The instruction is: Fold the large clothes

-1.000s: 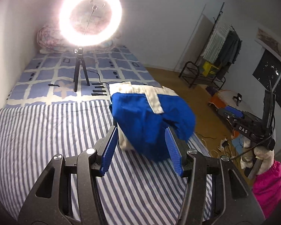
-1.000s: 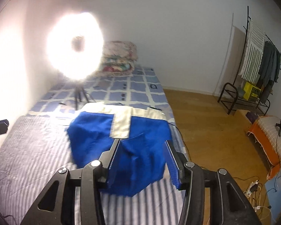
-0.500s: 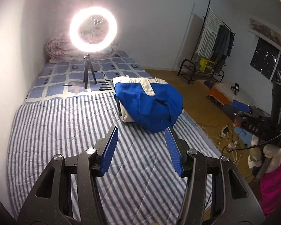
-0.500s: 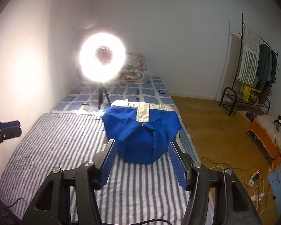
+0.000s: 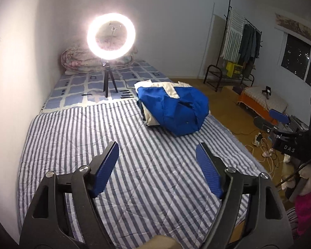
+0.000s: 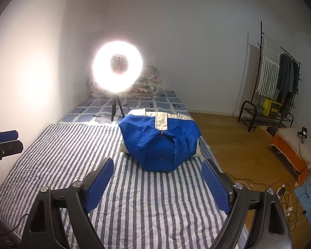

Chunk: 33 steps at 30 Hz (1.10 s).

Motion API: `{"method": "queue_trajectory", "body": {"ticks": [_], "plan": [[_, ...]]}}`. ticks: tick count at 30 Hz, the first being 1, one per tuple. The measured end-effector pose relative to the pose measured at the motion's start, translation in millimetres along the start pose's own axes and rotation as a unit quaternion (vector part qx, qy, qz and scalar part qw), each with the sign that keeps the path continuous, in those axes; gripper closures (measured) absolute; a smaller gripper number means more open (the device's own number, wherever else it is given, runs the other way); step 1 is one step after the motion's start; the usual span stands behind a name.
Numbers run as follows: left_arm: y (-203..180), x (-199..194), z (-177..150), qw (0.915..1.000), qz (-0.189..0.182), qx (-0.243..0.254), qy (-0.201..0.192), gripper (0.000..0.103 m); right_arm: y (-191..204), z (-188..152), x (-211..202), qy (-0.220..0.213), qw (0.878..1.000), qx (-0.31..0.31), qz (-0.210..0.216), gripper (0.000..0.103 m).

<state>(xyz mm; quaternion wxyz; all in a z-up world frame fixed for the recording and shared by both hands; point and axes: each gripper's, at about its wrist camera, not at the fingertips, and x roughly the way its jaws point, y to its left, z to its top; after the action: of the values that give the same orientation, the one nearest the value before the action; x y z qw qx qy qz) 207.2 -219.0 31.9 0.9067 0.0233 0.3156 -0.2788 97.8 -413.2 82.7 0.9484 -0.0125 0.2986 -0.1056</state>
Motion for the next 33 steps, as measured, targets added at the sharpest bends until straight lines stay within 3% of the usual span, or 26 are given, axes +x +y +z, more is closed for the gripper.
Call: {"method": "queue_trajectory", "body": {"ticks": [5, 13, 33], "plan": [[0.7, 9.3, -9.9, 0.9997, 0.017, 0.012, 0.009, 0.01, 4.0, -9.8, 10.9, 0.008, 1.0, -0.001, -0.005, 0.001], [3.2, 18.4, -16.5, 0.9981, 0.058, 0.016, 0.016, 0.001, 8.1, -15.2, 21.3, 0.005, 1.0, -0.006, -0.017, 0.0], [-6.8, 19.2, -24.0, 0.9964, 0.072, 0.044, 0.01, 0.0, 10.3, -22.7, 27.0, 0.013, 1.0, -0.014, -0.022, 0.0]]}}
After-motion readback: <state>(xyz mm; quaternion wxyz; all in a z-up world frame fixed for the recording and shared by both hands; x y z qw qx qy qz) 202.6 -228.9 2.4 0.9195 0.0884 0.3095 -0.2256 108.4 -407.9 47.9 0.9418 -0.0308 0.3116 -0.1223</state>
